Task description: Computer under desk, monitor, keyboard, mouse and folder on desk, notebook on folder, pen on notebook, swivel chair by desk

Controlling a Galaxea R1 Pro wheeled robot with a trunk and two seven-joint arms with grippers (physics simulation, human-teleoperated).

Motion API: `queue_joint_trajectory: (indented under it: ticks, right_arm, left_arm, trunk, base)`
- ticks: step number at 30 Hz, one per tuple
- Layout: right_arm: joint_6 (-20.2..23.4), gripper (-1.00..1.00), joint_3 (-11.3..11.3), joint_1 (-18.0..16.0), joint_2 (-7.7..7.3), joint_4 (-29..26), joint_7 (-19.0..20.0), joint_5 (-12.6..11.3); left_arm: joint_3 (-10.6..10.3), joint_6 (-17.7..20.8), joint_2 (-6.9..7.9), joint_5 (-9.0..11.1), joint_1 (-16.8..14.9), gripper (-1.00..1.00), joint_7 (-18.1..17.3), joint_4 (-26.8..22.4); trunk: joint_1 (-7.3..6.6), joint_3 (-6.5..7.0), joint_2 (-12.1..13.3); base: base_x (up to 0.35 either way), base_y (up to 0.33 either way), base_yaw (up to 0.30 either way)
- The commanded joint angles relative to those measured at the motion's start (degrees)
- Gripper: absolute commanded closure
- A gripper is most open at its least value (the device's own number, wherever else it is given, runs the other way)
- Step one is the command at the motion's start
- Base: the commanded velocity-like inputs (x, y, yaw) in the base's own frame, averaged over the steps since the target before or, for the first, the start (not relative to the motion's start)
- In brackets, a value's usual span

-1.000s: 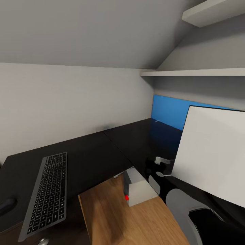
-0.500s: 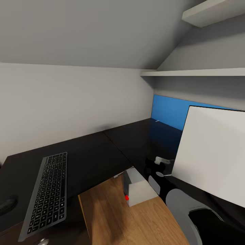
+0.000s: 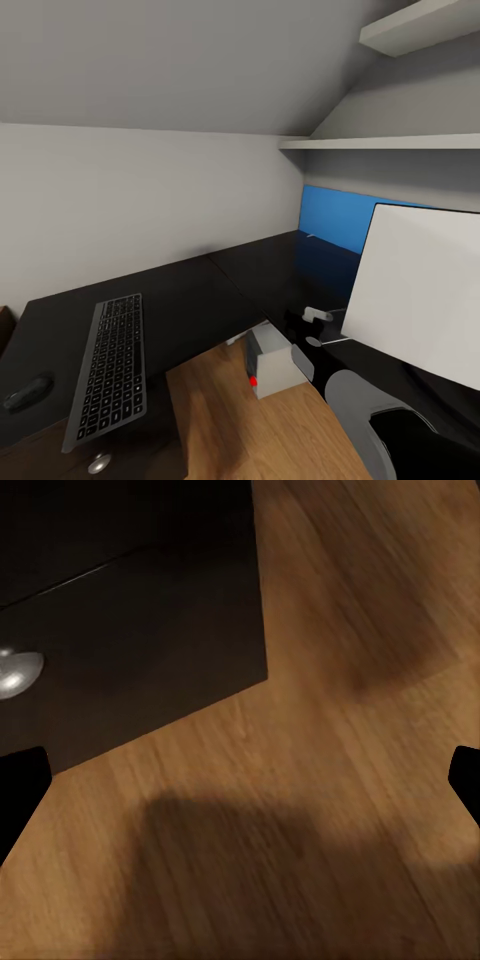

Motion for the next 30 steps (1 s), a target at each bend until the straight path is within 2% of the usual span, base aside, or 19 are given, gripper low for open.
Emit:
queue_joint_trajectory:
  ticks: [1,20,30]
  right_arm:
    - [-0.25,-1.0,0.02,-0.01,-0.01,4.74,-0.19,-1.15]
    - [-0.25,-1.0,0.02,-0.01,-0.01,4.78,-0.09,-1.15]
    - [-0.25,-1.0,0.02,-0.01,-0.01,4.77,-0.09,-1.15]
  left_arm:
    - [-0.35,-0.37,0.04,0.6,-0.07,-1.0,0.37,0.0]
    - [-0.35,-0.37,0.01,0.59,-0.07,-1.0,0.37,0.0]
    - [-0.35,-0.37,0.02,0.59,-0.07,-1.0,0.37,0.0]
  trunk:
    - [0.0,-0.07,-0.02]
    - [0.0,-0.07,-0.02]
    - [0.0,-0.07,-0.02]
  base:
    - [-0.009,0.007,0.0]
    - [-0.084,0.071,0.0]
    - [-0.154,0.131,0.0]
